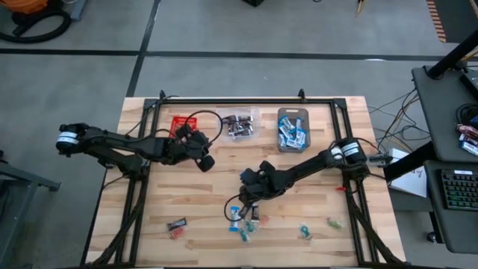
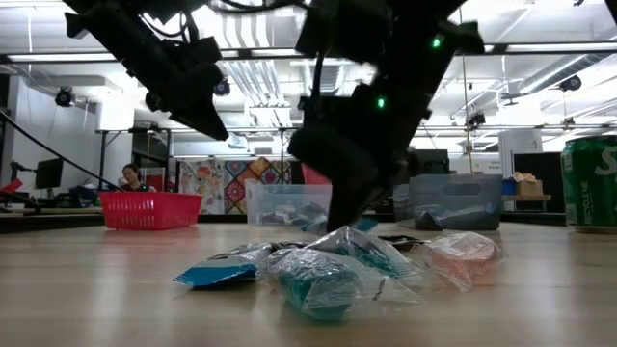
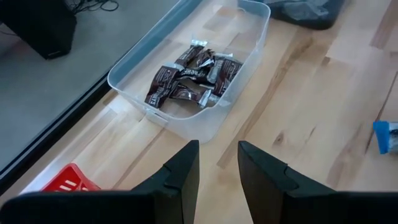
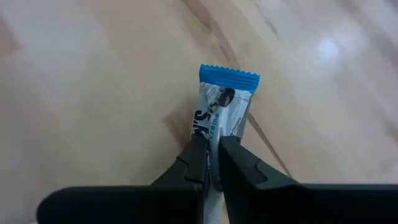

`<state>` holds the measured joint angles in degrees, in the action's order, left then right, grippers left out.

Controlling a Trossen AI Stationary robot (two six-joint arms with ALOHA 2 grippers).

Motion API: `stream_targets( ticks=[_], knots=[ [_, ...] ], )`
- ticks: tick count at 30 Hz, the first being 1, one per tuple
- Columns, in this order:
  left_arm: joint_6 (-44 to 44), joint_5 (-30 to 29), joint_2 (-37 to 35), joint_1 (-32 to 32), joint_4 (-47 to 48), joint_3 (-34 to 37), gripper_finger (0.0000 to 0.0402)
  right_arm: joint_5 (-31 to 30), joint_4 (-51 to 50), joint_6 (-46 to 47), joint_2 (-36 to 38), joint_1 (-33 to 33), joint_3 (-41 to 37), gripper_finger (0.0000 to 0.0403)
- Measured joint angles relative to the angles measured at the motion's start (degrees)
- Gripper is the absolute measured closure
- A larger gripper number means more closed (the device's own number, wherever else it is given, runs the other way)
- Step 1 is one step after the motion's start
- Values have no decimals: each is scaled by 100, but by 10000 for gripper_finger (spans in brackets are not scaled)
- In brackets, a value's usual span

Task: Sort candy
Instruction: Put the white chocolate bar into the black bin, then put the black chocolate bar into the transparent bin

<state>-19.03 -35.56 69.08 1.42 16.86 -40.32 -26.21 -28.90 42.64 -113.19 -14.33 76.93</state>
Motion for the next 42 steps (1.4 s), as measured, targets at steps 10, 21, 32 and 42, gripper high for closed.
stream_targets(
  ticks=[10,21,32,42],
  knots=[
    [-98,-2,-2,393,-64,0,309,-510,-506,-671,1103,32,-39,386],
    [-312,1,4,758,-82,0,309,-1685,-4206,1144,2412,1076,-233,386],
    [-426,5,26,756,-140,0,309,-1108,-3364,484,2675,2642,-1211,322],
    [-428,412,26,758,-144,0,309,-961,-3055,320,2754,2641,-1260,217]
  ],
)
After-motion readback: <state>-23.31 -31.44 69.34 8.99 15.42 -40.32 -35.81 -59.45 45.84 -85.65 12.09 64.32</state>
